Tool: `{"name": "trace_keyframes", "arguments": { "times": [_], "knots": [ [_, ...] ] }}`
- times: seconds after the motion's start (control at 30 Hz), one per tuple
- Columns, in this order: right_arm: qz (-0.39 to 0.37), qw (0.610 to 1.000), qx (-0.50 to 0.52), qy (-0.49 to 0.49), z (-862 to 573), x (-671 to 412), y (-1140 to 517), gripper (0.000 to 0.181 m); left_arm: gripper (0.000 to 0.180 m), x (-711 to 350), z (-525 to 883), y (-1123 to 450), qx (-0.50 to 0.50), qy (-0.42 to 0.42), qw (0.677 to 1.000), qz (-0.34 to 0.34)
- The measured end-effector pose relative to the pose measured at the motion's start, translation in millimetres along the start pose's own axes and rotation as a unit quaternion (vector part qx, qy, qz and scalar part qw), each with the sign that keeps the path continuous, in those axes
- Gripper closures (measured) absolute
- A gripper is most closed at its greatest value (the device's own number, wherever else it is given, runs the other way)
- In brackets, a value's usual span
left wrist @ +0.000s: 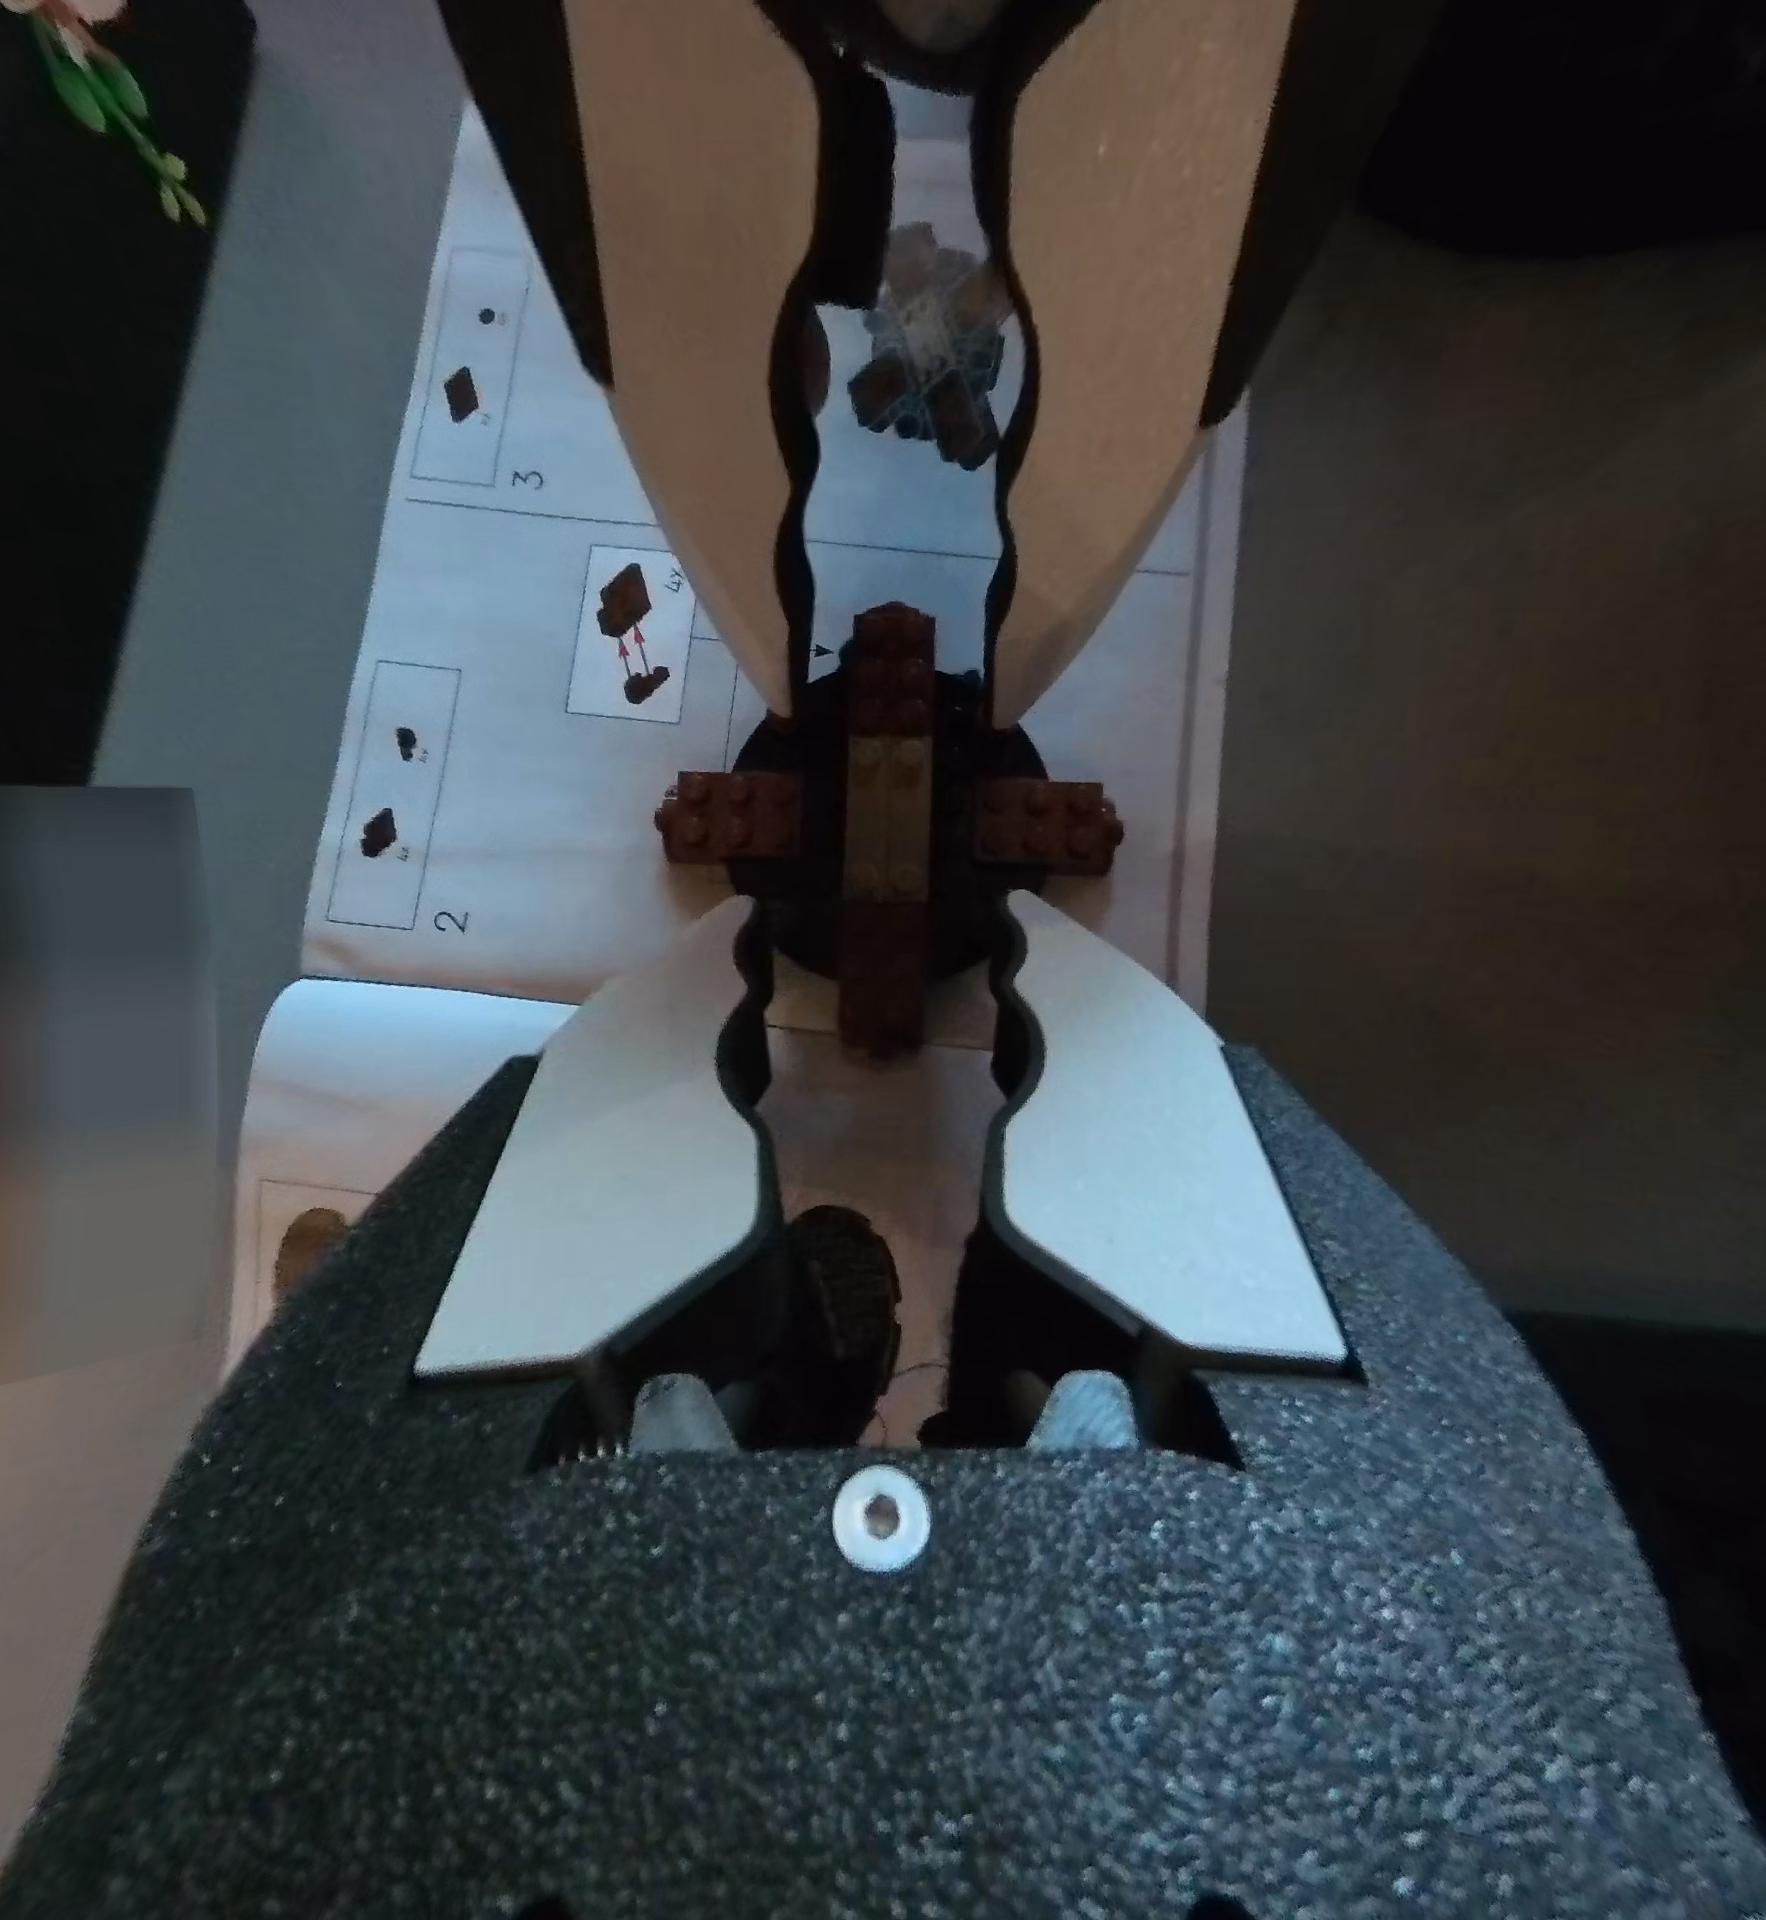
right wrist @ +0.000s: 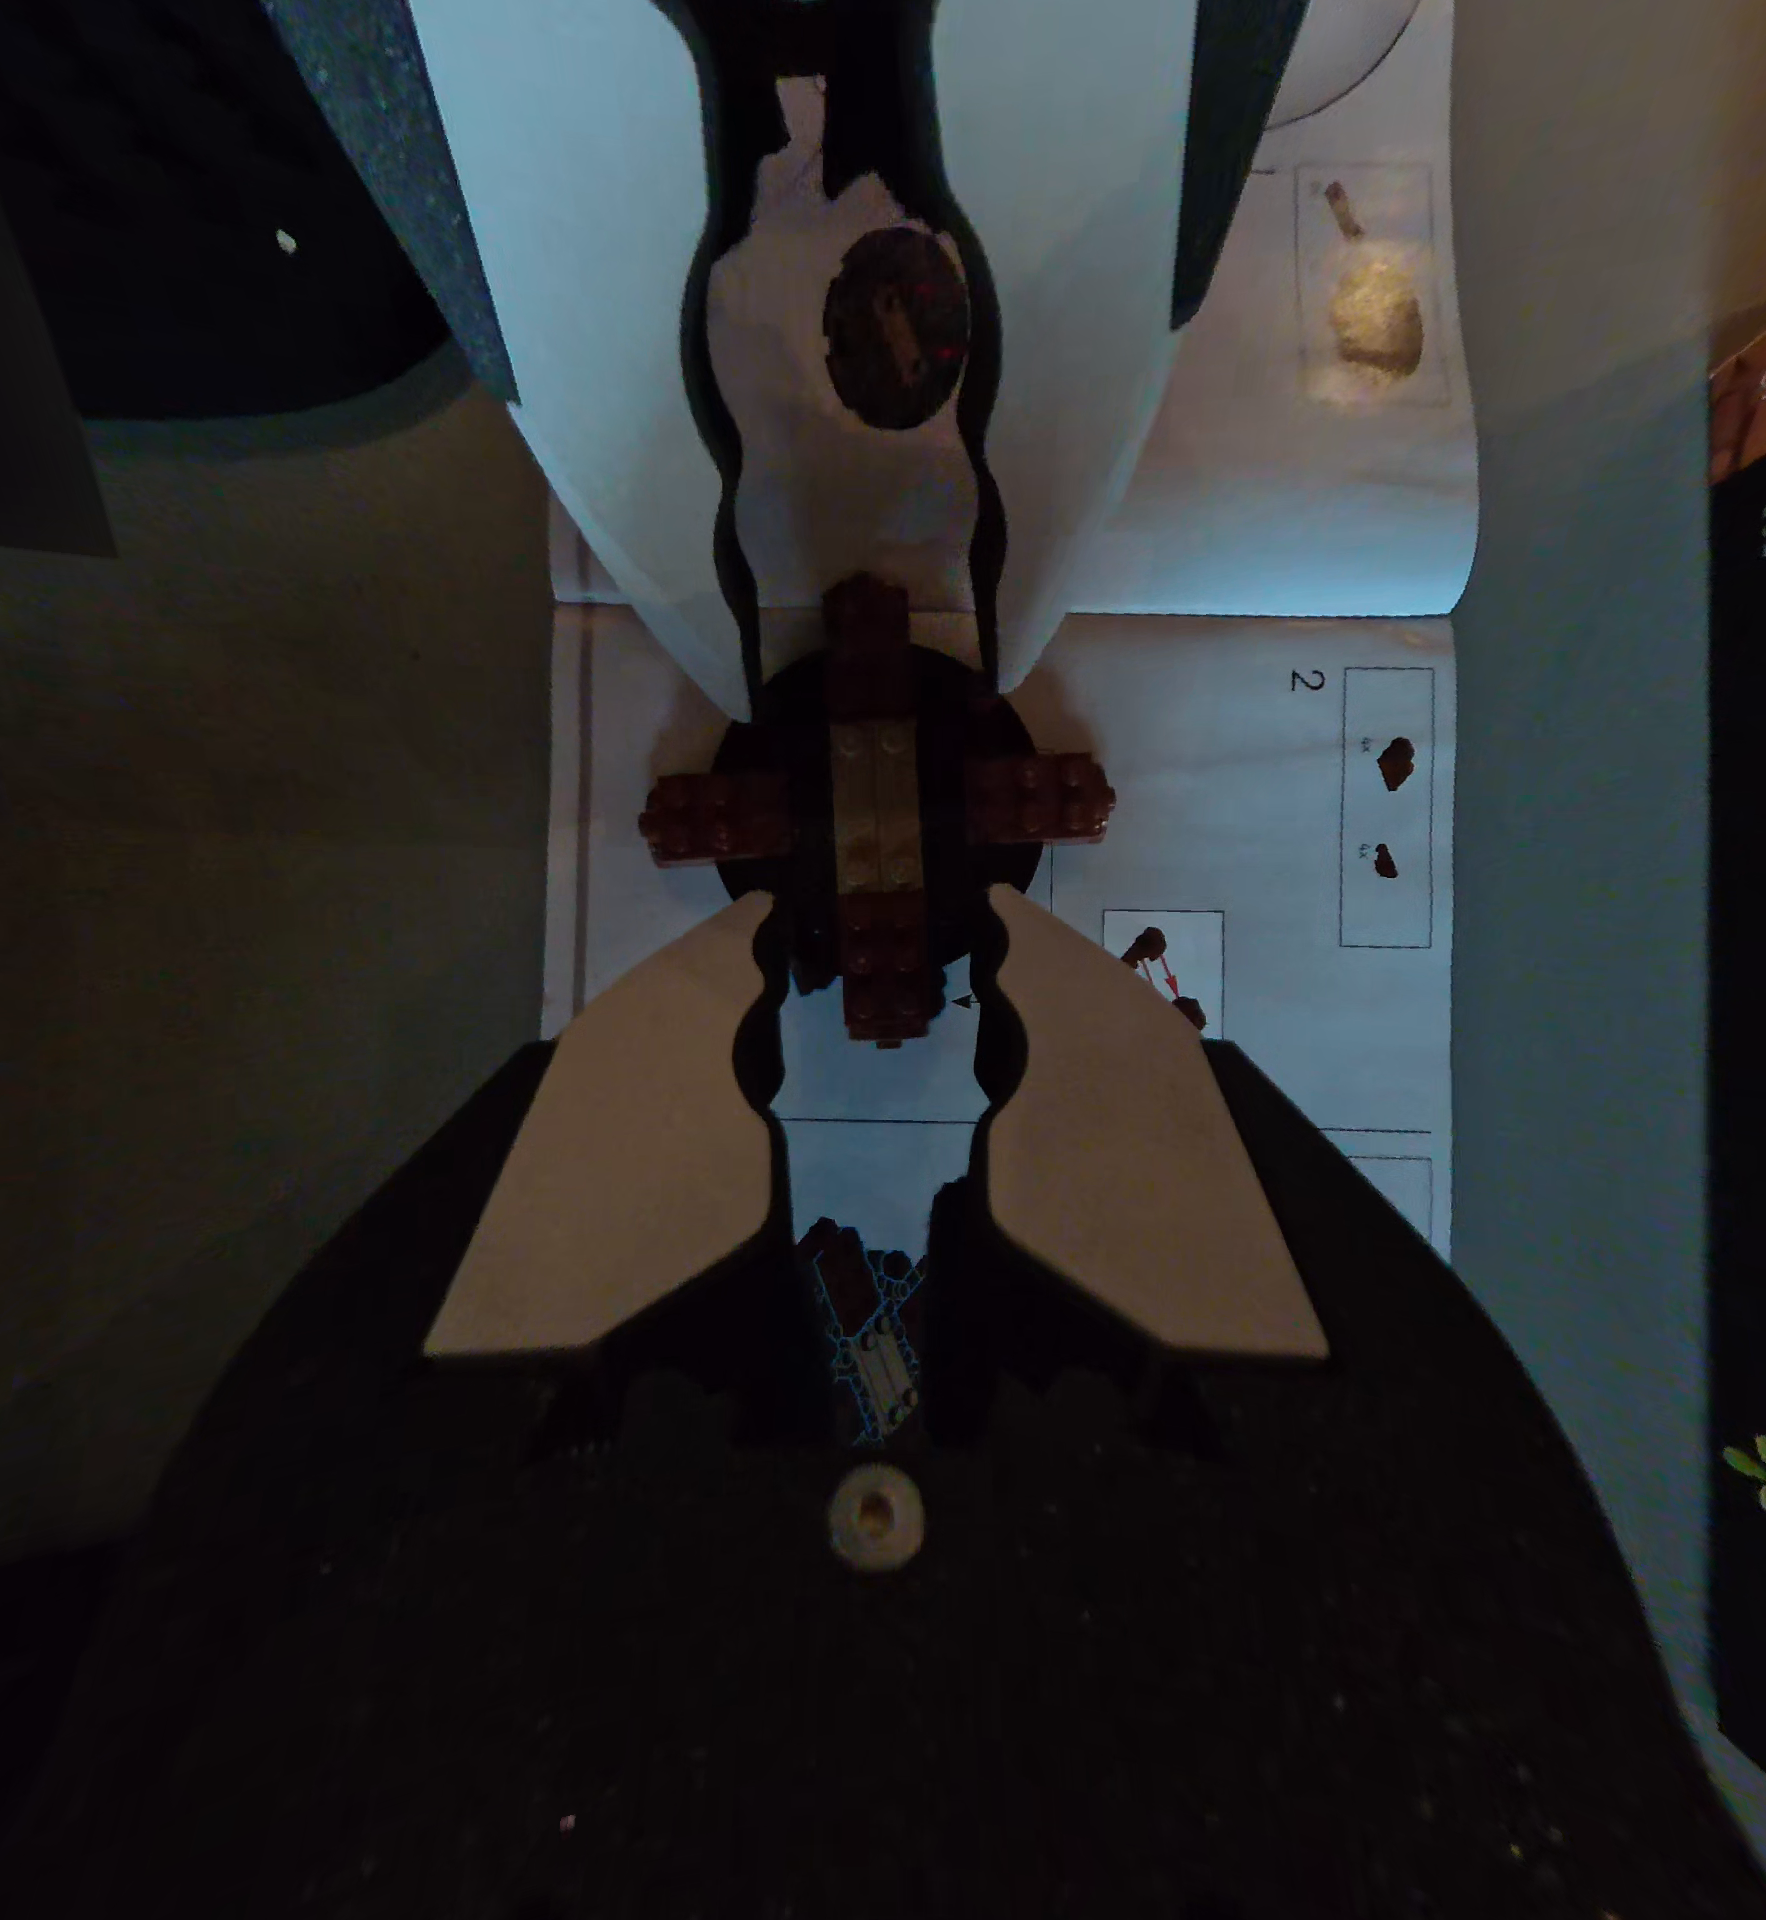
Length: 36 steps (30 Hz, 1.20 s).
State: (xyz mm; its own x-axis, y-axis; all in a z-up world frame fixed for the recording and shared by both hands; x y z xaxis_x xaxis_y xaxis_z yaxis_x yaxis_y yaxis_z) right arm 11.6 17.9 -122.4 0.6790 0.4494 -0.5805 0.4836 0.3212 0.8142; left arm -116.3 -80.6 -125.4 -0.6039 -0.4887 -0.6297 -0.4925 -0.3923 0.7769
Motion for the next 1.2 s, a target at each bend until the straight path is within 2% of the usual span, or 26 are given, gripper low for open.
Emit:
{"name": "trace_keyframes", "arguments": {
  "times": [0.3,0.57,0.87,0.93,0.97,1.03,1.07,1.2],
  "knots": [
    [0.007,1.0,0.002,0.002,0,-2,0,0.148,0.144,-2,0,0,0.003,-0.001,1.0,0.007],
    [0.032,0.999,0.002,-0.005,0,-6,0,0.148,0.144,3,0,-1,0.0,0.027,0.999,-0.02],
    [0.061,0.998,0.008,-0.01,1,-11,-2,0.148,0.141,1,-7,-3,-0.027,0.005,1.0,-0.006],
    [0.058,0.998,0.037,-0.001,0,-11,-4,0.159,0.141,2,-8,-2,-0.03,-0.003,0.999,-0.016],
    [0.057,0.997,0.043,0.012,2,-11,-4,0.158,0.14,3,-8,-2,-0.029,0.01,0.999,-0.021],
    [0.055,0.997,0.053,0.022,4,-9,-3,0.145,0.136,4,-7,1,-0.042,0.042,0.998,-0.012],
    [0.041,0.998,0.051,0.014,5,-7,0,0.127,0.134,5,-7,5,-0.064,0.055,0.996,-0.014],
    [-0.077,0.994,0.051,-0.052,4,-3,24,0.108,0.117,9,-19,25,-0.16,0.048,0.98,-0.106]
  ]
}}
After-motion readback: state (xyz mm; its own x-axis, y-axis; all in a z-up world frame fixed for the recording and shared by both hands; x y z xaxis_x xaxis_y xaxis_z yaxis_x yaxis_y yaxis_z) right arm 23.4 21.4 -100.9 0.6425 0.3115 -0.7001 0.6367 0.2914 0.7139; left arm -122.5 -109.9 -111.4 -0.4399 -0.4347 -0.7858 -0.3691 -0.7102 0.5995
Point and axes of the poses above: each gripper's, where its closed fingertips meet, y back along the fingers, x out of its underside, z = x × y across the jaws, the point moved 10 cm from there along y, back along the fingers, and after that the axes turned 1 degree about y, right-handed, at the moved point
